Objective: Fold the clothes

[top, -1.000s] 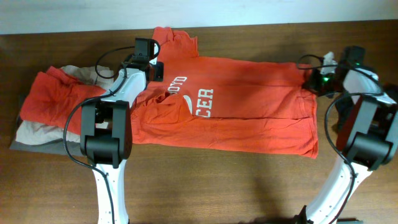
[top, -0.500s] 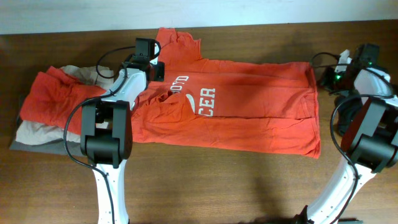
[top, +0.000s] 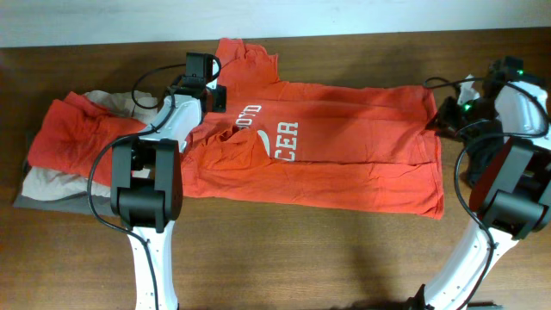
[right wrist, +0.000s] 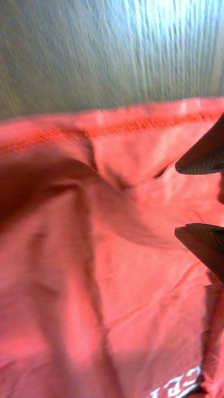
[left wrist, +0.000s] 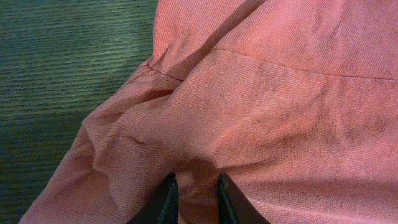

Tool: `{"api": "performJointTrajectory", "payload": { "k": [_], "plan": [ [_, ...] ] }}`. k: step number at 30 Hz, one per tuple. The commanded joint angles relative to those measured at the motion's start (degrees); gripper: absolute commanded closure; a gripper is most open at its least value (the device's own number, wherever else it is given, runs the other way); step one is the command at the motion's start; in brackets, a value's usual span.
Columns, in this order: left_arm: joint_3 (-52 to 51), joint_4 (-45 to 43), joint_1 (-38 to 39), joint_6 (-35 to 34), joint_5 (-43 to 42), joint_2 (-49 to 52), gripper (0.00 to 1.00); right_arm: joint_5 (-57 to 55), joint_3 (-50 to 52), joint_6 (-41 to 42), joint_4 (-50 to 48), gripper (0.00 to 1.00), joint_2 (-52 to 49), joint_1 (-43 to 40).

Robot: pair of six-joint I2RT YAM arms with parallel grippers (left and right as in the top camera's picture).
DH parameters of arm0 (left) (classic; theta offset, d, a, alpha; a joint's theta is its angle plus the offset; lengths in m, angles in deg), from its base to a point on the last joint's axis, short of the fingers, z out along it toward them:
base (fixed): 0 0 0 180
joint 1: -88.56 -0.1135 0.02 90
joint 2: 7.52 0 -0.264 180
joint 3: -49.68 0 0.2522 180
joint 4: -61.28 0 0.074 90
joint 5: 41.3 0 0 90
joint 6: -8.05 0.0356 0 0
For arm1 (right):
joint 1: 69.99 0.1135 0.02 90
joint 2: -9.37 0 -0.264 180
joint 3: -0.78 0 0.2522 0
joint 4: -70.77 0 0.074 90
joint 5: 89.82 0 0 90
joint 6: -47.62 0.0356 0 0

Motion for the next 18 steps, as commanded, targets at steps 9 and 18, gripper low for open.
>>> {"api": "performJointTrajectory", "payload": {
  "k": [9,18],
  "plan": [
    [-3.3,1.5,0.5,0.7,-2.0,5.6,0.78,-3.5,10.0,-3.0,-5.6,0.69,1.7,0.8],
    [-3.3,1.3,0.5,0.7,-2.0,5.6,0.78,-1.4,10.6,-5.9,-9.1,0.69,1.7,0.9]
  ]
}}
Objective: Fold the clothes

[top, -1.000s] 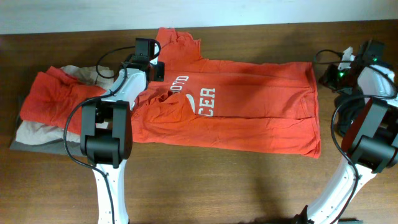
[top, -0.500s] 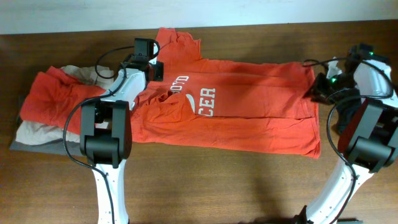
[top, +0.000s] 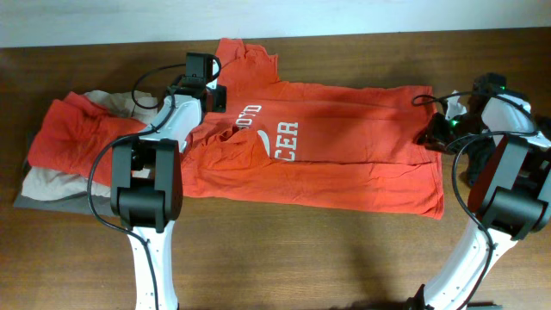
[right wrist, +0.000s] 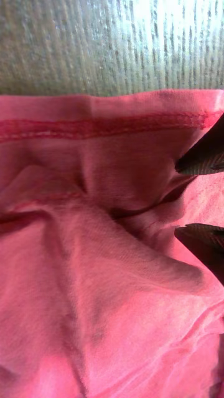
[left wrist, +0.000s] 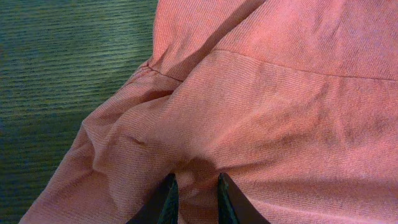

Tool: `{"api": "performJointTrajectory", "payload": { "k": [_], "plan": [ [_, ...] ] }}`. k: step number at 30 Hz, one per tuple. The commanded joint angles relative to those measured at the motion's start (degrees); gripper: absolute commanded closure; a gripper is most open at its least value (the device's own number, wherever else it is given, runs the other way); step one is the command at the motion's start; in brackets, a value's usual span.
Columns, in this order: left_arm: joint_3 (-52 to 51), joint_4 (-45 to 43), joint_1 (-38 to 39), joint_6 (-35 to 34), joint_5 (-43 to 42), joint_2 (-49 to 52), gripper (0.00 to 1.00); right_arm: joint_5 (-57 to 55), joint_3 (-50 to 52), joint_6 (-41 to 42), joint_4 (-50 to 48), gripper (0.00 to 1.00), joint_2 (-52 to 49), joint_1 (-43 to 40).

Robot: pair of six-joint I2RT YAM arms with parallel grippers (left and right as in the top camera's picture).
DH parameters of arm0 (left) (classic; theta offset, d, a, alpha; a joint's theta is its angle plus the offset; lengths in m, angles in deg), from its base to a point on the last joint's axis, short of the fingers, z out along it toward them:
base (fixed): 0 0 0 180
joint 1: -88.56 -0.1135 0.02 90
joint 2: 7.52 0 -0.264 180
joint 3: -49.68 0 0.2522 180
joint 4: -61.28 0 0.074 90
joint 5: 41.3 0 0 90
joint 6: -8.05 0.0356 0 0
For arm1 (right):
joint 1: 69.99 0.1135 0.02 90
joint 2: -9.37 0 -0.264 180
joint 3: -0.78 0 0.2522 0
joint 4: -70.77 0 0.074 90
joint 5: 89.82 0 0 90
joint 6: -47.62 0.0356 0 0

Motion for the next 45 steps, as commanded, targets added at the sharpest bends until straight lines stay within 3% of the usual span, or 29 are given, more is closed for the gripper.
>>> {"api": "performJointTrajectory", "payload": {
  "k": [1,5,10,12,24,28,30,34,39,41,45],
  "plan": [
    [-3.2,1.6,0.5,0.7,-2.0,5.6,0.78,2.7,0.7,-4.5,-0.8,0.69,1.1,0.1],
    [-3.2,1.6,0.5,0.7,-2.2,5.6,0.78,5.6,0.7,-6.8,-0.8,0.76,1.1,0.2],
    [-3.2,1.6,0.5,0.7,-2.2,5.6,0.78,4.6,0.6,-6.7,-0.6,0.92,1.1,-0.1],
    [-3.2,1.6,0.5,0.7,-2.2,5.6,0.78,1.4,0.6,-3.4,-0.6,0.96,1.2,-0.5],
    [-3.2,1.9,0.5,0.7,-2.2,5.6,0.78,-8.0,-2.2,5.5,0.3,0.96,1.3,-5.9],
    [-3.2,1.8,0.5,0.7,-2.2,5.6,0.78,-8.7,-2.2,5.5,1.5,0.94,1.3,-6.4],
    [-3.2,1.8,0.5,0.7,-2.2,5.6,0.78,-9.1,-2.2,5.5,1.9,0.83,1.3,-6.4],
    [-3.2,1.9,0.5,0.7,-2.2,5.6,0.78,-9.0,-2.9,8.7,2.1,0.79,1.4,-6.4],
    [-3.2,2.0,0.5,0.7,-2.2,5.6,0.78,5.7,-8.2,3.5,-2.0,0.65,4.2,-6.3],
    [-3.2,2.1,0.6,0.7,-2.3,5.6,0.78,8.6,-9.3,4.5,-5.7,0.54,4.3,-5.3],
    [-3.2,2.5,0.7,0.7,-2.2,5.6,0.78,8.6,-9.3,5.5,-10.5,0.53,3.4,-3.0]
  ]
}}
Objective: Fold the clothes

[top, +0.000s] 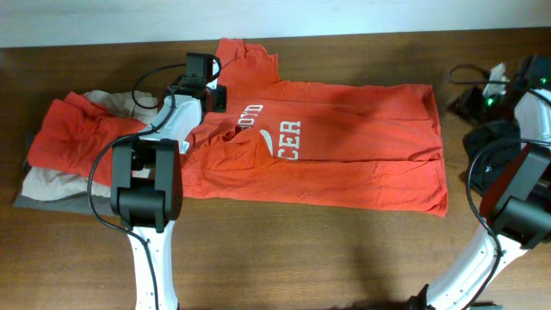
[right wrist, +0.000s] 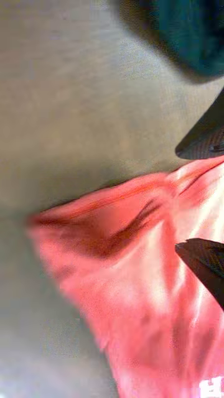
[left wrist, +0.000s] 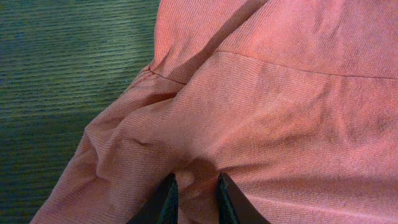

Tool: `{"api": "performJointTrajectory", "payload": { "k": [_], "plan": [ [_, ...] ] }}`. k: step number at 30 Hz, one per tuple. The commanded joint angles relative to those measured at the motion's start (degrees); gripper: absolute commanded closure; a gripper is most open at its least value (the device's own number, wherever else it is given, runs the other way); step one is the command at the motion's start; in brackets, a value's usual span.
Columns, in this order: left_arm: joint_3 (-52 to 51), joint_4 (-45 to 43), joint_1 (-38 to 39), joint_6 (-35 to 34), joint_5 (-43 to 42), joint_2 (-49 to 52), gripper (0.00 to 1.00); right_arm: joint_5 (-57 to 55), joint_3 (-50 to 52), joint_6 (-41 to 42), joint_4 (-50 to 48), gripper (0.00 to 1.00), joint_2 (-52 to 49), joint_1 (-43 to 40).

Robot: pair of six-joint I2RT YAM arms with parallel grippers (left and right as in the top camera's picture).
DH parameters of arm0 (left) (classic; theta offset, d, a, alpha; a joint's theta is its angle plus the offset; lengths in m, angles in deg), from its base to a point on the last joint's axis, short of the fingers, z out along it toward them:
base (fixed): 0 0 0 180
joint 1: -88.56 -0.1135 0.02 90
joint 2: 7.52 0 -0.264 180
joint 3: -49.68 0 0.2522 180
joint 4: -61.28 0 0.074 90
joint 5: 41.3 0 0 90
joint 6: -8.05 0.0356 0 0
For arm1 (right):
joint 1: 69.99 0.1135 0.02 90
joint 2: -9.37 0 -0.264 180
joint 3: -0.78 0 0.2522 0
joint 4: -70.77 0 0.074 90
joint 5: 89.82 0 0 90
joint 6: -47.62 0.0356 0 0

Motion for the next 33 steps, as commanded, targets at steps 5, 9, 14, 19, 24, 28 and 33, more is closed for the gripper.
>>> {"api": "performJointTrajectory", "payload": {
  "k": [5,9,14,19,24,28,33],
  "plan": [
    [-3.2,3.1,0.7,0.7,-2.0,5.6,0.78,0.7,-0.9,6.2,-8.0,0.53,-1.6,5.0],
    [-3.2,3.3,0.7,0.7,-2.0,5.6,0.78,0.9,-0.9,13.8,-12.8,0.54,-4.6,5.4],
    [-3.2,3.3,0.7,0.7,-2.0,5.6,0.78,-0.9,-0.9,17.9,-14.9,0.54,-6.7,5.4],
    [-3.2,3.3,0.7,0.7,-2.1,5.6,0.78,-0.8,-0.9,20.2,-16.5,0.54,-8.0,5.4],
    [-3.2,3.4,0.7,0.7,-2.1,5.6,0.78,-0.8,-0.9,22.7,-17.0,0.54,-10.0,5.4],
    [-3.2,3.6,0.7,0.7,-2.1,5.6,0.78,-0.6,-0.9,22.8,-18.2,0.54,-11.4,5.4],
    [-3.2,3.5,0.7,0.7,-2.0,5.6,0.78,0.9,-0.9,22.8,-20.3,0.54,-11.7,5.7]
  ]
}}
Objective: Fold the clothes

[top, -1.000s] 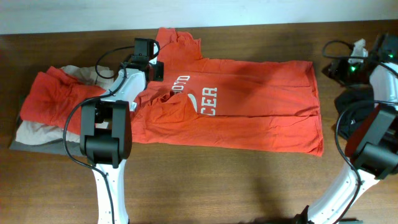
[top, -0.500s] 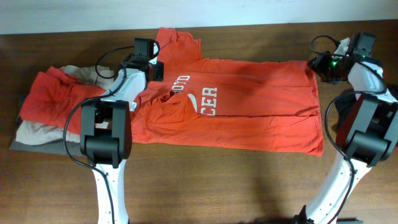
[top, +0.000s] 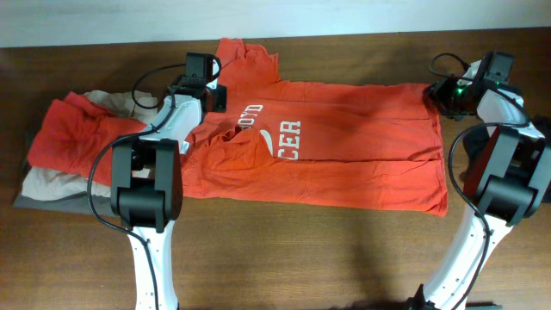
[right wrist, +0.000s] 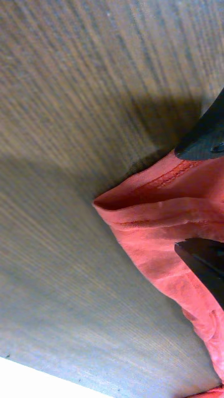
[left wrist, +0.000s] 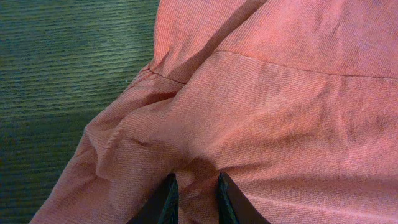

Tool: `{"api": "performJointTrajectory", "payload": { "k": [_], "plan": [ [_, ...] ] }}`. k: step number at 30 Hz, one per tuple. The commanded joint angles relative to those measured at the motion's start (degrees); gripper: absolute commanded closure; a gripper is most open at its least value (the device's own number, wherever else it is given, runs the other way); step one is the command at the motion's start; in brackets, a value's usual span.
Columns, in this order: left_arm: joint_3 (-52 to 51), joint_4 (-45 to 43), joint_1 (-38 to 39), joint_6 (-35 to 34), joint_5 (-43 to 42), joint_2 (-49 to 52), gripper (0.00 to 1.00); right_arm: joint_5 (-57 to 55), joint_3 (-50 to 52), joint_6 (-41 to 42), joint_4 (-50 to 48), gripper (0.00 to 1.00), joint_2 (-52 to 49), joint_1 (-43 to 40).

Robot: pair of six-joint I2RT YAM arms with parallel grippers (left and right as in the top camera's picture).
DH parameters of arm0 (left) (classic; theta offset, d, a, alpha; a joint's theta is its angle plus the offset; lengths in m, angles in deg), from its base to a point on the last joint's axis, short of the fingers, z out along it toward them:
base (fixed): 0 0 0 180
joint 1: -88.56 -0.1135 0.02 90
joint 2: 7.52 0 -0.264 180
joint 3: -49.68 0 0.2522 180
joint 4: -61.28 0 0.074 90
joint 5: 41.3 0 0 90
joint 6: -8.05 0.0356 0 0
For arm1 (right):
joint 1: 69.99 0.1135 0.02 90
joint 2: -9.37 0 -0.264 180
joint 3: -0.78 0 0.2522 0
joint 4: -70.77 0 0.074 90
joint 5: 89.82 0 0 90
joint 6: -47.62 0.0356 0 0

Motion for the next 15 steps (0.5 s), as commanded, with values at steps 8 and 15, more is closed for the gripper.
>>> {"api": "performJointTrajectory", "payload": {
  "k": [8,15],
  "plan": [
    [-3.2,3.3,0.7,0.7,-2.1,5.6,0.78,0.8,-0.6,1.3,-4.4,0.55,-1.8,2.0],
    [-3.2,3.6,0.7,0.7,-2.0,5.6,0.78,0.9,-0.5,3.4,-5.1,0.64,-4.2,2.6]
  ]
}}
